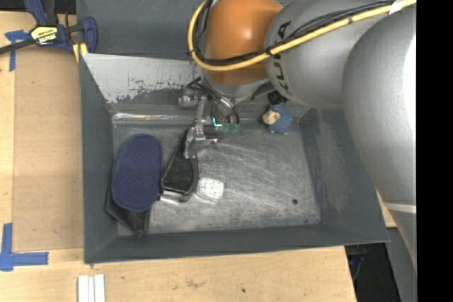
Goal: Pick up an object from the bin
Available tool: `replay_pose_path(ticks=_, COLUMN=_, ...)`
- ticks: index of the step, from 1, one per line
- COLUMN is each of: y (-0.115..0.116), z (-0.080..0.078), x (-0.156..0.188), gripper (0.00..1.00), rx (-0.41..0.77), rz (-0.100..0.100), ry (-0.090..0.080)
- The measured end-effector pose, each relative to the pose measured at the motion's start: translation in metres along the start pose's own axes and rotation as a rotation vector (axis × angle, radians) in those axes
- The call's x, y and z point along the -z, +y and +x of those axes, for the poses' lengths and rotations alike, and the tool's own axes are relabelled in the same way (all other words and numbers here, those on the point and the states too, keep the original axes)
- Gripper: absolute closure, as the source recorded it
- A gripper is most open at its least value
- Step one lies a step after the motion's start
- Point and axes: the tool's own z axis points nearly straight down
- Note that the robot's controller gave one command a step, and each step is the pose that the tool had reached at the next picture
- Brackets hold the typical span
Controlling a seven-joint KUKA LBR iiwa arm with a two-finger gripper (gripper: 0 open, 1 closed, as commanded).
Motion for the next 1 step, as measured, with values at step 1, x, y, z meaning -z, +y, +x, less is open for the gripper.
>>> replay_pose_path(ticks=1, y=0.0388, z=0.0131, x=-0.0276, gripper=0.00, rx=0.241, rz=-0.003, ry=-0.011)
